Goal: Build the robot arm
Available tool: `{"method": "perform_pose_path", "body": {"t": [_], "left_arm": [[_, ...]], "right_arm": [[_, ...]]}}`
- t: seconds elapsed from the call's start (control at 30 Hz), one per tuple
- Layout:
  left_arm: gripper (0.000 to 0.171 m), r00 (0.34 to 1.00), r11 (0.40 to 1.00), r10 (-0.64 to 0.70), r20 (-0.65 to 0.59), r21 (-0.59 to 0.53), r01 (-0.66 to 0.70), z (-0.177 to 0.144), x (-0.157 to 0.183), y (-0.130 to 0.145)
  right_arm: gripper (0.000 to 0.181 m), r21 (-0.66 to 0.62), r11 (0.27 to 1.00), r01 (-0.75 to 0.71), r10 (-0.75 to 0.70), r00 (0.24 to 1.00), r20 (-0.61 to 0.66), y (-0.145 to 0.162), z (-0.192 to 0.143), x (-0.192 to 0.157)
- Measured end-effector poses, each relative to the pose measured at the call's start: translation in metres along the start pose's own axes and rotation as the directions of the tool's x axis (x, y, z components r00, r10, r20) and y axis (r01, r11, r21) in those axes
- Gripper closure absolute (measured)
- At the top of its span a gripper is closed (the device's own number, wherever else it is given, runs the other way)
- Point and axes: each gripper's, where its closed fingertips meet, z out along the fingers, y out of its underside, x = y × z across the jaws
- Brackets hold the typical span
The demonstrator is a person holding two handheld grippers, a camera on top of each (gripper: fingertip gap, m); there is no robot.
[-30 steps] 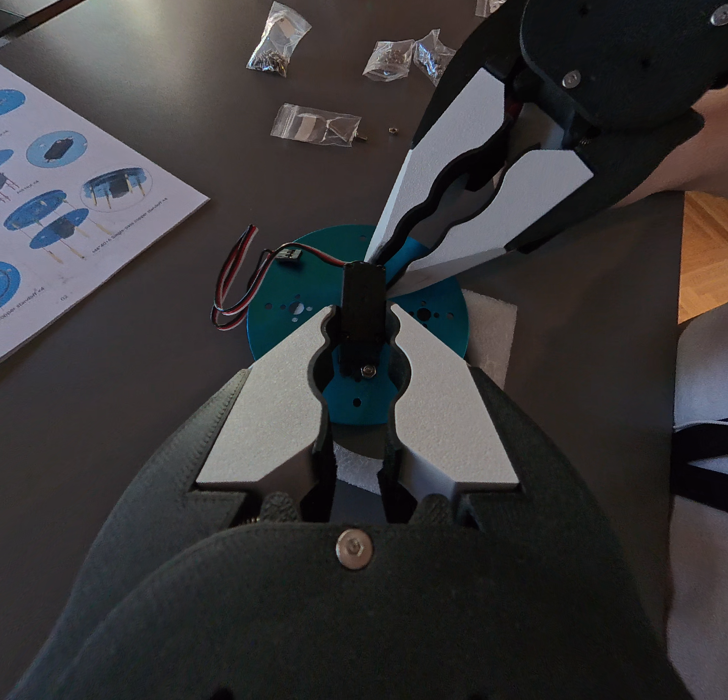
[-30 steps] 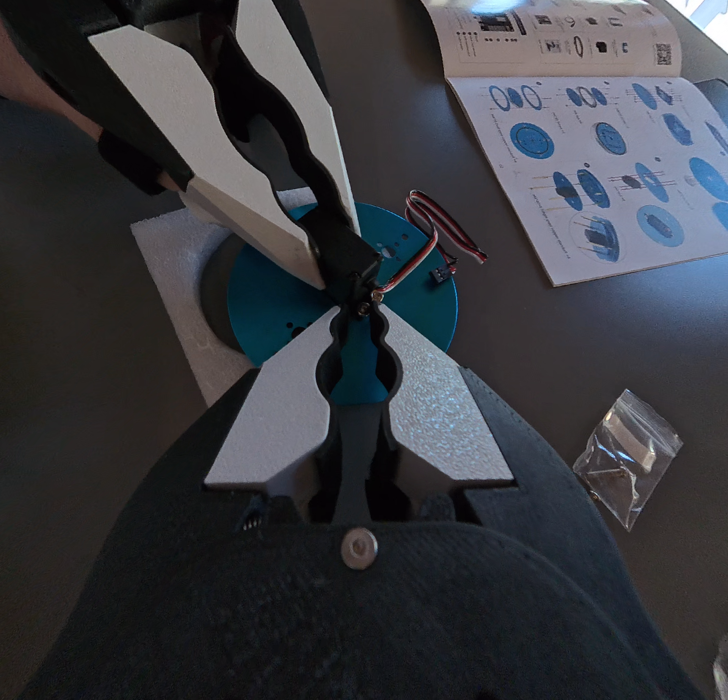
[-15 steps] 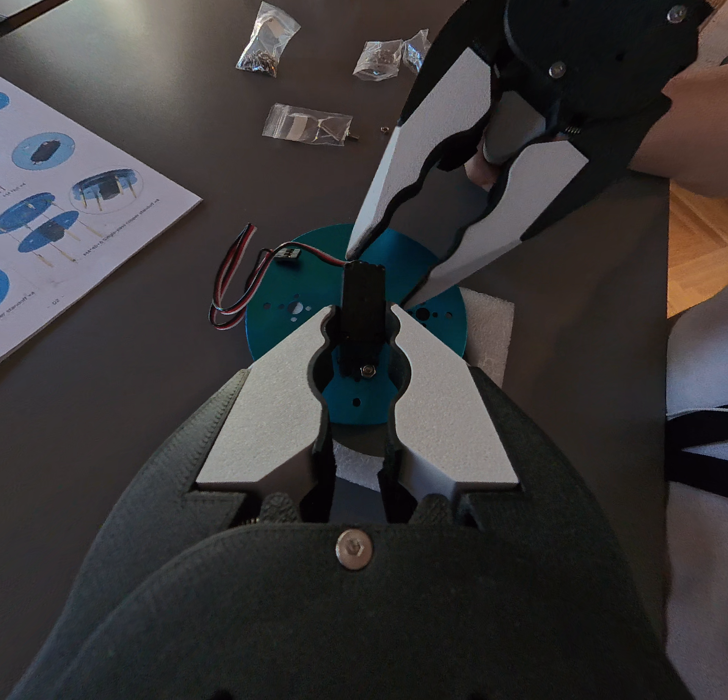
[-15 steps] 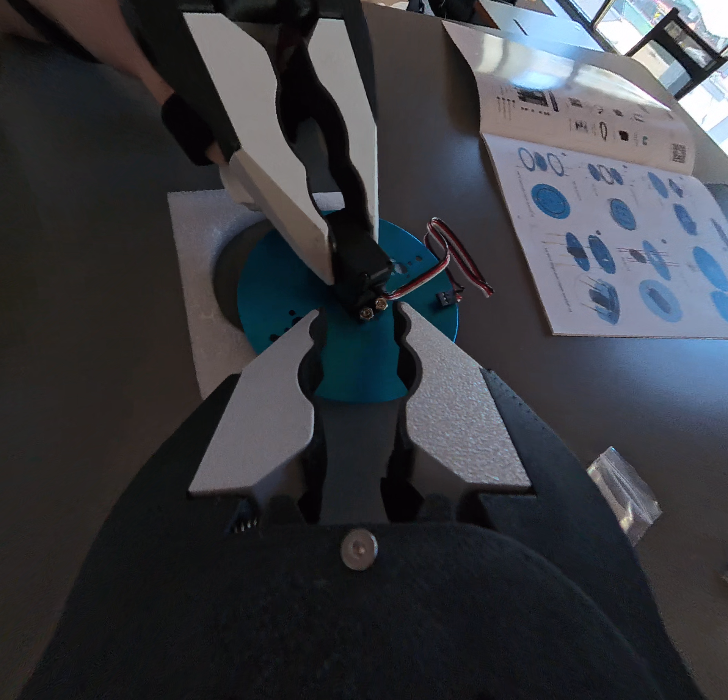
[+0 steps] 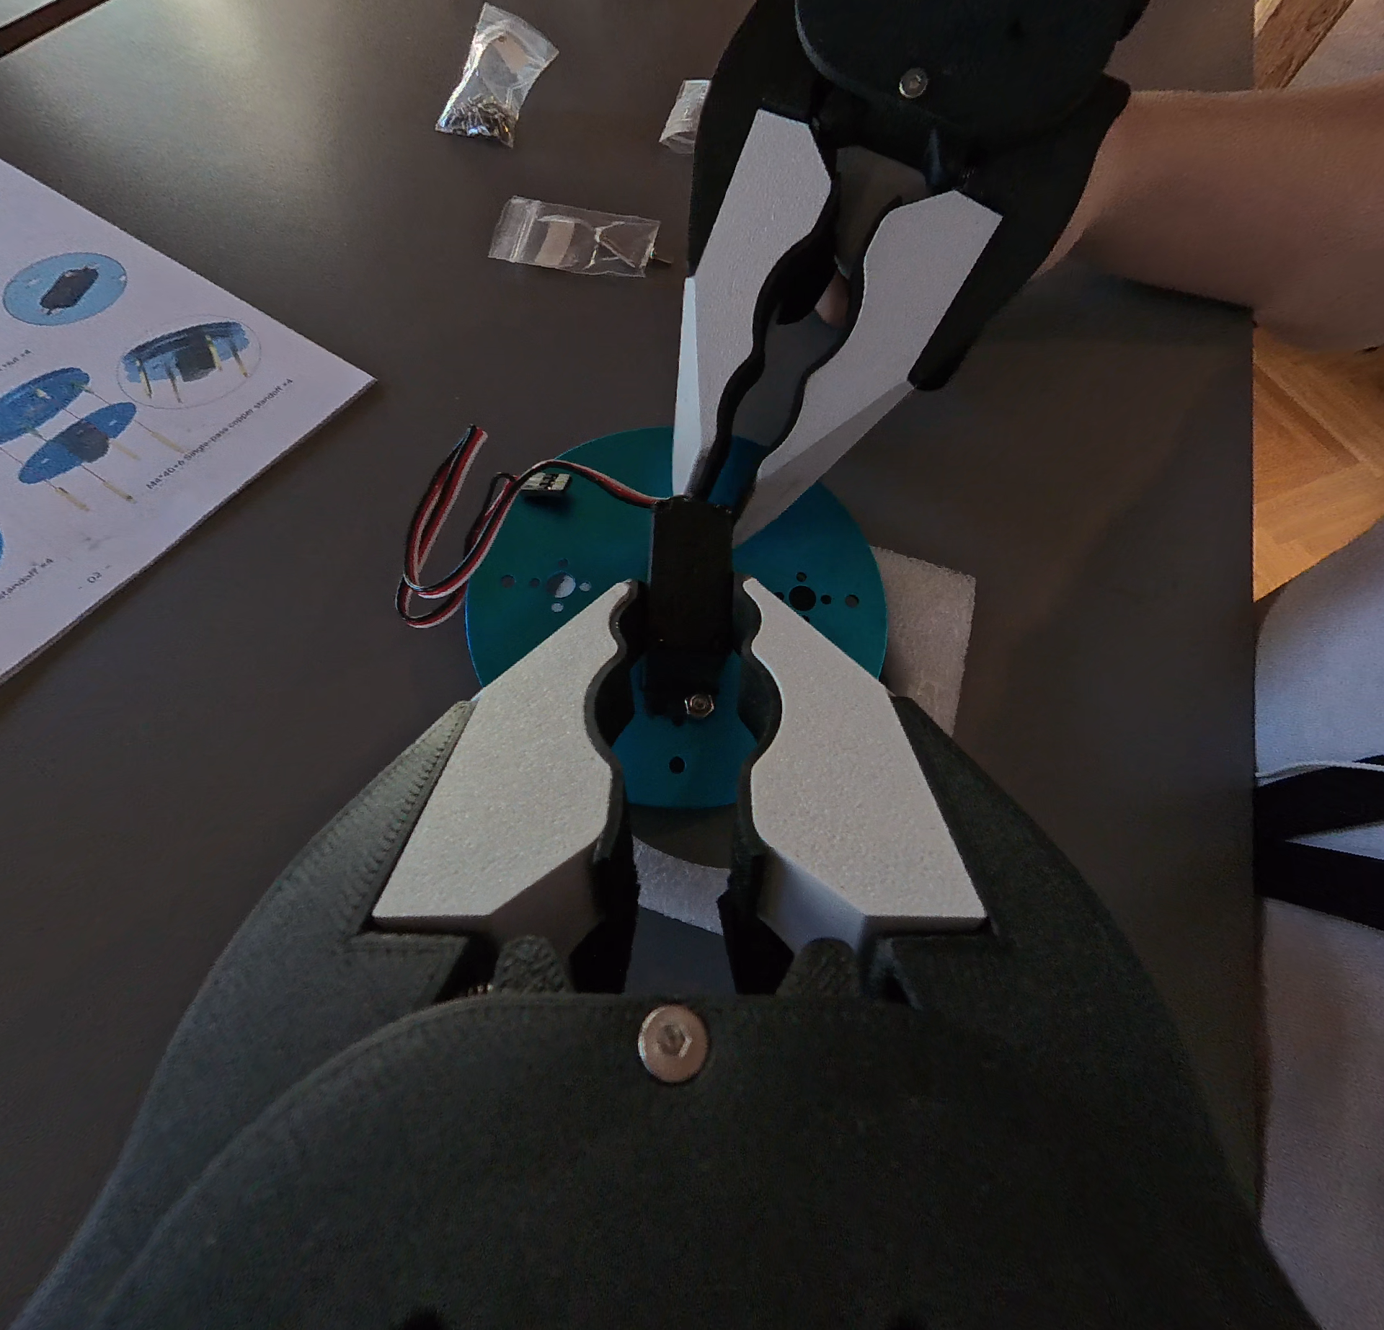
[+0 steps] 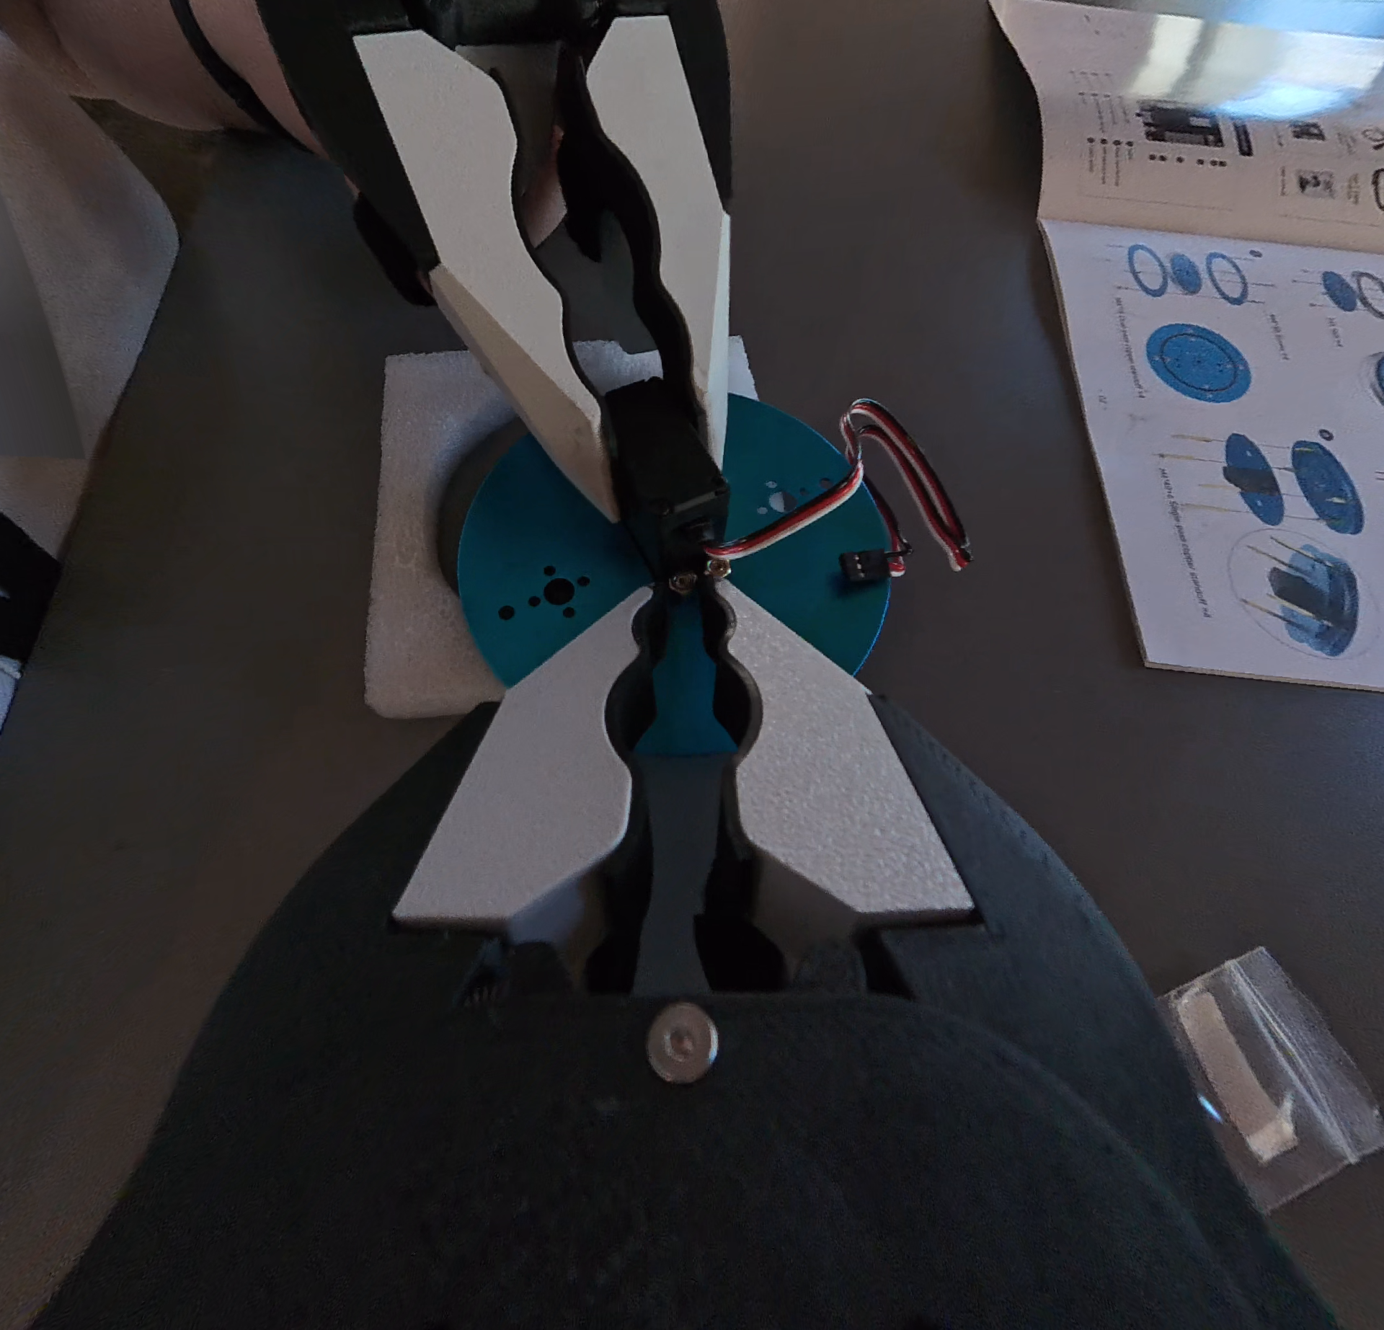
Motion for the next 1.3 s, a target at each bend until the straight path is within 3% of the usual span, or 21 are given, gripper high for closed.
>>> {"method": "perform_pose_path", "body": {"t": [0.13, 0.33, 0.5, 0.67, 0.77, 0.87, 0.97, 1.03, 1.1, 1.2, 1.3], "left_arm": [[0.149, 1.0, 1.0, 0.002, -0.003, -0.001, -0.002, 0.0, 0.0, 0.0], [0.149, 1.0, 1.0, -0.011, 0.003, 0.001, 0.011, 0.0, 0.0, 0.0], [0.149, 1.0, 1.0, -0.01, 0.019, 0.002, 0.01, 0.001, 0.0, -0.001], [0.149, 0.999, 1.0, -0.009, 0.048, 0.001, 0.009, 0.002, -0.001, -0.001], [0.149, 0.999, 1.0, -0.003, 0.052, 0.0, 0.003, 0.002, -0.001, -0.001], [0.149, 0.999, 1.0, -0.006, 0.038, 0.002, 0.006, 0.002, -0.001, -0.001], [0.149, 1.0, 1.0, -0.019, 0.018, 0.01, 0.019, 0.002, -0.001, -0.001], [0.149, 1.0, 1.0, -0.024, 0.013, 0.013, 0.023, 0.002, -0.001, -0.002], [0.149, 1.0, 1.0, -0.021, 0.014, 0.012, 0.02, 0.002, 0.0, -0.002], [0.149, 1.0, 1.0, -0.021, 0.014, 0.012, 0.021, 0.002, -0.001, -0.001], [0.148, 1.0, 1.0, -0.025, 0.012, 0.012, 0.025, 0.002, -0.001, -0.002]], "right_arm": [[0.175, 0.0, 1.0, -0.012, 0.012, 1.0, 0.023, 0.0, 0.0, -0.001], [0.176, -0.029, 0.997, -0.072, 0.071, 0.996, -0.051, 0.001, 0.0, 0.0], [0.176, -0.011, 0.99, -0.139, 0.134, 0.971, -0.196, 0.002, -0.001, 0.001], [0.177, 0.031, 0.959, -0.281, 0.273, 0.894, -0.354, 0.003, -0.002, 0.003], [0.178, 0.021, 0.966, -0.259, 0.245, 0.877, -0.413, 0.003, -0.003, 0.003], [0.176, -0.006, 0.986, -0.169, 0.157, 0.925, -0.347, 0.003, -0.003, 0.003], [0.148, 0.028, 0.986, -0.166, 0.169, 0.971, -0.17, -0.002, -0.003, -0.004], [0.159, 0.081, 0.977, -0.199, 0.205, 0.975, -0.083, -0.009, -0.005, -0.007], [0.173, 0.1, 0.977, -0.19, 0.2, 0.976, -0.092, -0.012, -0.006, -0.003], [0.162, 0.026, 0.987, -0.157, 0.159, 0.977, -0.145, -0.003, 0.0, 0.0], [0.17, -0.001, 0.991, -0.13, 0.128, 0.975, -0.183, 0.0, 0.001, 0.001]]}}
